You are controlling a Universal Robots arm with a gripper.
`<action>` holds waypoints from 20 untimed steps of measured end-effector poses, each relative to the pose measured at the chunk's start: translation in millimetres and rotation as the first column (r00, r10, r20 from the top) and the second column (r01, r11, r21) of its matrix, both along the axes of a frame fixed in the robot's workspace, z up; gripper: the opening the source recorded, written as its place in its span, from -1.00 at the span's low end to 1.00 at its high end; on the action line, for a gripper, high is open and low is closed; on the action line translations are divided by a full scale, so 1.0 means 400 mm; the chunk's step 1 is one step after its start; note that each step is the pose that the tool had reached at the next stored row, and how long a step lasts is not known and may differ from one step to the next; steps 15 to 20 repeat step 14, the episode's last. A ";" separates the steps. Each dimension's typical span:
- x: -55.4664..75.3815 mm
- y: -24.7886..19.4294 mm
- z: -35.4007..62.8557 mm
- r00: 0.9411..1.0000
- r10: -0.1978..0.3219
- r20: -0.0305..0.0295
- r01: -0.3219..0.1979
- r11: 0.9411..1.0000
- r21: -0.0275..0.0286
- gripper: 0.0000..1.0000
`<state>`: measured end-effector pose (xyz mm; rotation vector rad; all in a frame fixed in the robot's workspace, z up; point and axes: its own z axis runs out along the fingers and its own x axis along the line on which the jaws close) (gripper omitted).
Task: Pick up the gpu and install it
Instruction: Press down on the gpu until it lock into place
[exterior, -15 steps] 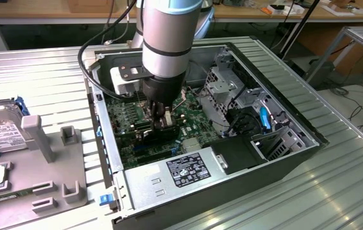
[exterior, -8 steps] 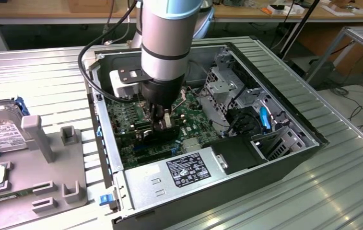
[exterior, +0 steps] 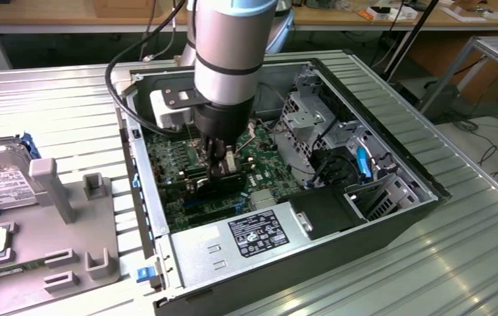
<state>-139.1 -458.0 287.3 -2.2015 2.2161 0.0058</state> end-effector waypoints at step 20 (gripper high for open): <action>0.000 0.000 0.086 1.000 0.000 -0.005 0.000 1.000 0.000 -0.79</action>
